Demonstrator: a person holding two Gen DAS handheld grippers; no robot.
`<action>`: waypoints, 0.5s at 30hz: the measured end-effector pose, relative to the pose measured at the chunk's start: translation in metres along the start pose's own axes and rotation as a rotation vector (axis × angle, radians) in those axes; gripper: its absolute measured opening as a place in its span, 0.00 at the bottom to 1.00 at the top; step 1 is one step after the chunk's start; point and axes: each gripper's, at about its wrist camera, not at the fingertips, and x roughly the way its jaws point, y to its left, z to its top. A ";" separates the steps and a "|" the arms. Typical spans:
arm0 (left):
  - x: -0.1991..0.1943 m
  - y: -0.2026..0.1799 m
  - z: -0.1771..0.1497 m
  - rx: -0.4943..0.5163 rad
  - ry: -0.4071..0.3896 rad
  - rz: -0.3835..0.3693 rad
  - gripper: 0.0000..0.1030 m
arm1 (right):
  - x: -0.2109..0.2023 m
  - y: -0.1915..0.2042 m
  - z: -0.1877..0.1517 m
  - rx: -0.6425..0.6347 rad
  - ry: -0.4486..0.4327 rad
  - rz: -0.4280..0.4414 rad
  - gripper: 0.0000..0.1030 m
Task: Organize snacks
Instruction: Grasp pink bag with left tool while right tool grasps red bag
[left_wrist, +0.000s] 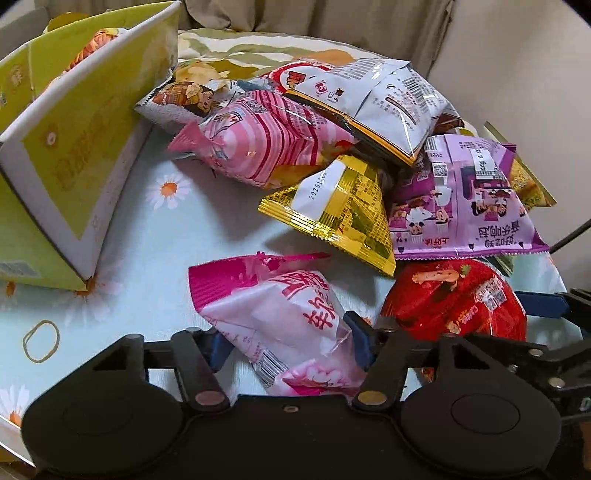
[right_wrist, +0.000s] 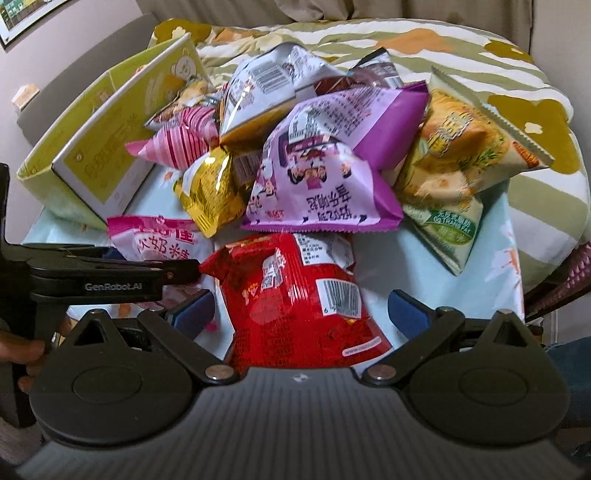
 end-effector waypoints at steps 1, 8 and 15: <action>0.000 0.001 0.000 0.004 0.000 -0.004 0.61 | 0.001 0.000 0.000 -0.003 0.002 -0.001 1.00; -0.004 0.002 0.001 0.044 0.005 0.007 0.57 | 0.008 0.004 0.001 -0.058 0.004 -0.016 1.00; -0.014 0.012 -0.008 0.028 0.009 0.027 0.55 | 0.020 0.018 0.003 -0.130 0.014 -0.028 1.00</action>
